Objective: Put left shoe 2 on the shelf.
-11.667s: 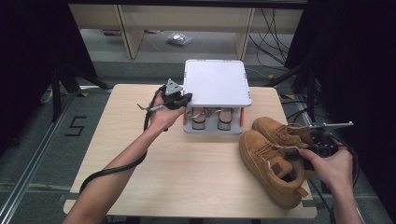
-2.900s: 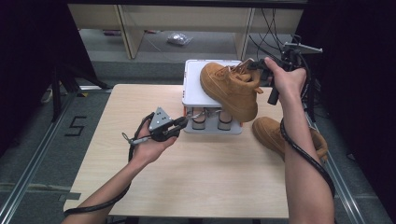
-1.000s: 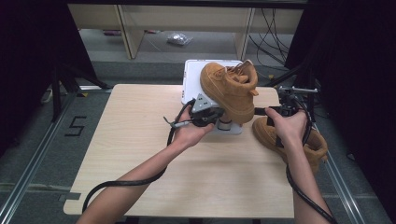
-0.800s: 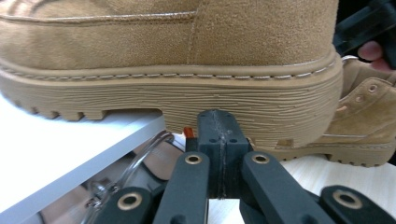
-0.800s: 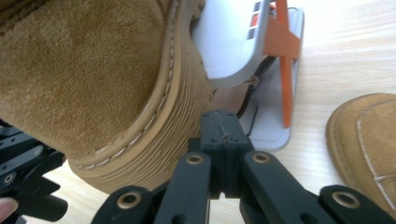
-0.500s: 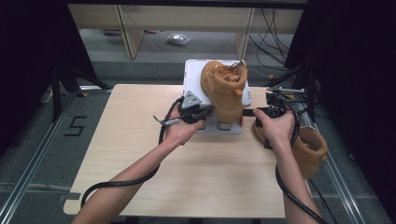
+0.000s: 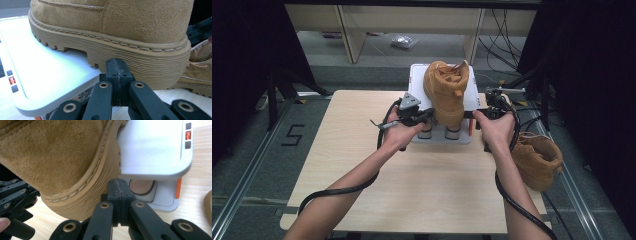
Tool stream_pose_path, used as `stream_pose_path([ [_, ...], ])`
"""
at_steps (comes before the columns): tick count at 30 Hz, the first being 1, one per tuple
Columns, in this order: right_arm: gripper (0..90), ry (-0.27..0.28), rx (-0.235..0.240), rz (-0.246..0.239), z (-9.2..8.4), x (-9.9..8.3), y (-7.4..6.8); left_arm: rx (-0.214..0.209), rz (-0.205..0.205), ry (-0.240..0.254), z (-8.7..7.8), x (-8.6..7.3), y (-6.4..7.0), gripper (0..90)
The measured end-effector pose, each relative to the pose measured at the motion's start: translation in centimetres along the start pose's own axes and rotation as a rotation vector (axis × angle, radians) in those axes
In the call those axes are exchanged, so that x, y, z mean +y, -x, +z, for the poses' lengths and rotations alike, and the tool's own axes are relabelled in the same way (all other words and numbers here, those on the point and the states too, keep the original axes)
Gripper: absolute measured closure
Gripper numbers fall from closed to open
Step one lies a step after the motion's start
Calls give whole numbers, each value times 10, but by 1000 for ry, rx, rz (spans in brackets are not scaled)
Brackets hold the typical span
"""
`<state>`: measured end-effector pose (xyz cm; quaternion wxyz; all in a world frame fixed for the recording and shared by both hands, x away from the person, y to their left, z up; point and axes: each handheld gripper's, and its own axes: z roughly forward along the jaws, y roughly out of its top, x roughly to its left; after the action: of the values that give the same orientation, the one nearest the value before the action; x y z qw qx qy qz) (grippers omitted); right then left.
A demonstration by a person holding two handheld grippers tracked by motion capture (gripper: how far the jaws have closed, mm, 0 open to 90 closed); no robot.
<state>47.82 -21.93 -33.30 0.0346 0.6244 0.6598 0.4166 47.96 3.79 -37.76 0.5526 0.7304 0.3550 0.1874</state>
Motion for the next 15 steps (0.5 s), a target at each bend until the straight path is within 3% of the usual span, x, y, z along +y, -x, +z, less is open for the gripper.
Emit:
stream_pose_path([
  [1, 900, -1, 32, 34, 1, 1, -3, -2, 0, 0, 0, 0, -1, 900],
  [2, 900, 3, 1, -12, 1, 3, -2, 1, -3, 3, 1, 1, -1, 900],
  [3, 900, -9, -9, 24, 1, 4, -6, 3, -4, 1, 1, 1, -1, 900],
  [4, 900, 1, -11, -23, 2, 5, -3, 4, -4, 2, 1, 2, -2, 900],
  [6, 900, -2, -26, -7, 2, 7, -5, 6, -9, 5, 1, 3, -3, 900],
  [7, 900, -8, -23, 23, 3, 6, -7, 9, -5, 5, 0, 3, -3, 900],
  [8, 900, 10, 7, -13, 4, 6, -5, 13, 0, 1, 0, 3, -3, 900],
  [11, 900, -4, -6, 23, 3, 4, -10, 9, -11, 3, -1, 3, -4, 900],
  [14, 900, 2, -1, -4, 4, 4, -5, -2, -23, 1, 0, 2, -5, 900],
  [15, 900, -5, -2, 6, 5, 4, -4, -1, -22, 3, 0, 2, -5, 900],
])
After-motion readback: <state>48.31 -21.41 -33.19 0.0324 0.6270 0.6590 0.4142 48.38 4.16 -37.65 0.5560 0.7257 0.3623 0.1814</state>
